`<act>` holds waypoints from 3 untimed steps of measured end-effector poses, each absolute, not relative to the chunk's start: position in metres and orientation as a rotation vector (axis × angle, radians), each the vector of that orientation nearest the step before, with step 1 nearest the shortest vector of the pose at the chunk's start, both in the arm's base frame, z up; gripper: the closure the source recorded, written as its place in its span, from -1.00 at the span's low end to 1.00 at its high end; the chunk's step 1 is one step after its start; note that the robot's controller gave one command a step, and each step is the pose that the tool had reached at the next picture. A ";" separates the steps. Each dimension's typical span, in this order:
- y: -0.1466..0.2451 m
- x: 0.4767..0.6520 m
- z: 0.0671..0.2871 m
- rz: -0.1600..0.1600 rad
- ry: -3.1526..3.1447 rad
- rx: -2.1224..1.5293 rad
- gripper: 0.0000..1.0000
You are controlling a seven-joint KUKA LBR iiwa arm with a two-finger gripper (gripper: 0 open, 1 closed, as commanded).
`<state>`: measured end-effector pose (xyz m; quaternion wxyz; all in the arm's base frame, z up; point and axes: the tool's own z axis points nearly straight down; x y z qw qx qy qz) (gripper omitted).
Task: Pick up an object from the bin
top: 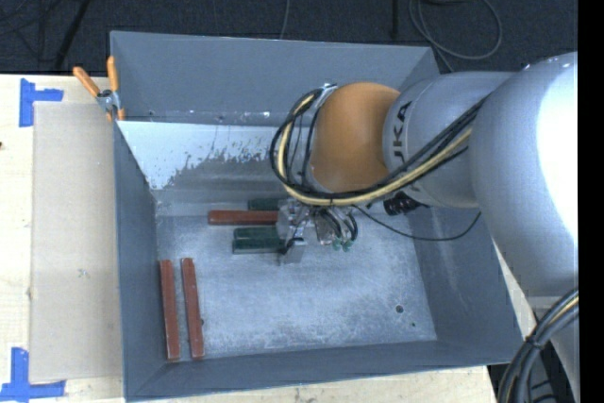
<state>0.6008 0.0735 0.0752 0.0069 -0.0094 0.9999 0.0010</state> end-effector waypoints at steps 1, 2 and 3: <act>0.087 0.600 0.219 0.000 3.056 -0.693 1.00; 0.086 0.599 0.217 0.001 3.062 -0.691 -1.00; 0.160 0.606 0.130 0.004 3.110 -0.482 -1.00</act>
Offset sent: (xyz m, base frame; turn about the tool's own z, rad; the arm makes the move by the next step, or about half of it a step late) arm -0.0022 0.0118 0.1416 -0.4271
